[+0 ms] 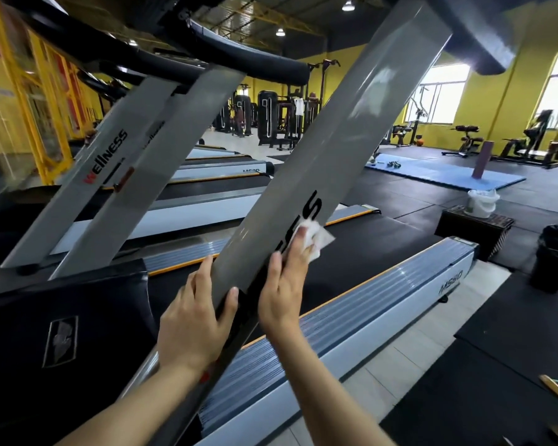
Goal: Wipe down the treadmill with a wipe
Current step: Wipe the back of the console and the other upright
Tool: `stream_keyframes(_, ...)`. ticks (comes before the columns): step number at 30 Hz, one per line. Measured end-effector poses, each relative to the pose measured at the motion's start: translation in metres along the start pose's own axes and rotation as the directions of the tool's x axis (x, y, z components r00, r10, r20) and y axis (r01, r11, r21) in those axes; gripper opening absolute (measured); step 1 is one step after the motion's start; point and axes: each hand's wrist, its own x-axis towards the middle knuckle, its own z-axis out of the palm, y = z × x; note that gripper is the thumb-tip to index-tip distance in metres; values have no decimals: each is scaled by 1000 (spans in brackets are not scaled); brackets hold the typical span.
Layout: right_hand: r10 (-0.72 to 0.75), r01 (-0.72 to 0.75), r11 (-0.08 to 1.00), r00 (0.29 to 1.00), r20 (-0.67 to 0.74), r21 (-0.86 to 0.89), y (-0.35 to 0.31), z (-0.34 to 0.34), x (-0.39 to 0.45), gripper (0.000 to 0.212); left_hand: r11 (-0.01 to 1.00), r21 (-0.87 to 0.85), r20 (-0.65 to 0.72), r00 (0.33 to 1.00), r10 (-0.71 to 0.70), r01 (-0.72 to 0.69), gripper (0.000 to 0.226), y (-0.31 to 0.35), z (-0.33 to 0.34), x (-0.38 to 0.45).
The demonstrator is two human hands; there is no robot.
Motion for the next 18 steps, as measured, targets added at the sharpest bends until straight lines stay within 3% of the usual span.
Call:
stream_keyframes(2,9,-9,1000,1000,30,3,-2,-1,-2,62,1000,8,-9,1000,2,-2,68,-1,0,0)
stream_keyframes(7,-22,19,1000,993,-116,-25,-24,-25,115,61,1000,7,-12,1000,11,-11,66,0,-1,1)
stream_keyframes(9,-68,61,995,993,-99,-73,-26,-23,110,63,1000,10,-7,1000,8,-8,66,1,-1,2)
stream_keyframes(11,-203,205,970,979,29,-134,-24,-12,58,64,1000,13,-7,1000,8,-8,66,1,-1,1)
stream_keyframes(14,-393,468,857,864,315,-215,-17,-15,-5,61,1000,0,-5,1000,13,-13,66,-1,-1,1)
stream_keyframes(16,-516,620,744,770,375,-250,-19,-30,20,55,1000,1,-1,1000,15,-15,65,-3,0,1)
stream_keyframes(18,-557,665,656,746,366,-357,-31,-40,64,47,1000,-2,8,1000,16,-16,64,-4,0,1)
